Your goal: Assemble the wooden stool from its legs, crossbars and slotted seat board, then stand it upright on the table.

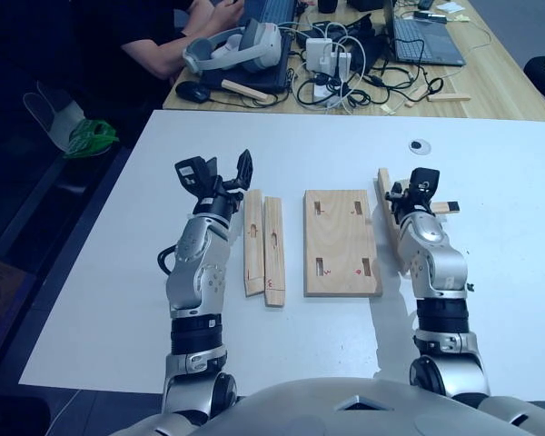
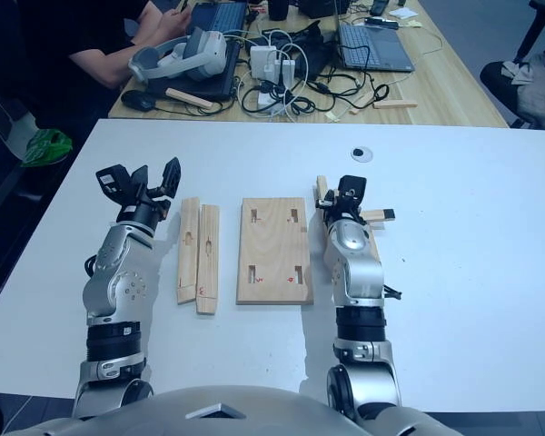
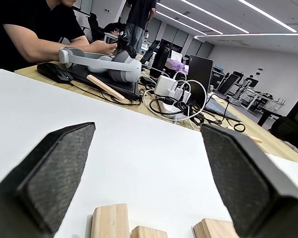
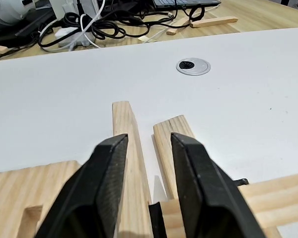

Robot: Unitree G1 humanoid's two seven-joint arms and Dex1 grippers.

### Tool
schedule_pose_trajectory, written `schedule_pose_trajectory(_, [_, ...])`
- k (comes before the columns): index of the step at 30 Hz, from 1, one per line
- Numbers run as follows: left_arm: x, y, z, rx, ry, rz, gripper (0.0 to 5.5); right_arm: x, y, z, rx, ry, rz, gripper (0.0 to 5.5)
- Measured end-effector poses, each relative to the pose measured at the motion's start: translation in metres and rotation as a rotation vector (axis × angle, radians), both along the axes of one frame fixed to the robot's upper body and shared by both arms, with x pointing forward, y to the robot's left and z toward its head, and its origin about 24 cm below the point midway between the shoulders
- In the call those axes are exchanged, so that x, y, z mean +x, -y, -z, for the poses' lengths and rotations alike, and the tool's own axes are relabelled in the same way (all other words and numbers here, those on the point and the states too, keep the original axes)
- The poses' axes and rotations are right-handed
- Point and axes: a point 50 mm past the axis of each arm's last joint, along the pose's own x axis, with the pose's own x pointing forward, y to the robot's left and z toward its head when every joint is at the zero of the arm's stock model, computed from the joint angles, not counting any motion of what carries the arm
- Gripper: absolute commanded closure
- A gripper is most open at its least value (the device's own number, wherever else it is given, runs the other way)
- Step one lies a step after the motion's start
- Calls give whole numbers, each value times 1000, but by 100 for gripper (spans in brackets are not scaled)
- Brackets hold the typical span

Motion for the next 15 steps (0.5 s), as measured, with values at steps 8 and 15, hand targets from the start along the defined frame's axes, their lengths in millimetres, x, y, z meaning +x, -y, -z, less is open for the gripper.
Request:
schedule_pose_trajectory(8, [0,2,-1,9,26,-8,158,33,-3,-1,27,-187,-109,371])
schedule_pose_trajectory(15, [-1,3,-1,11,38,-15,158,32,-10,9,74,-271,-143,255])
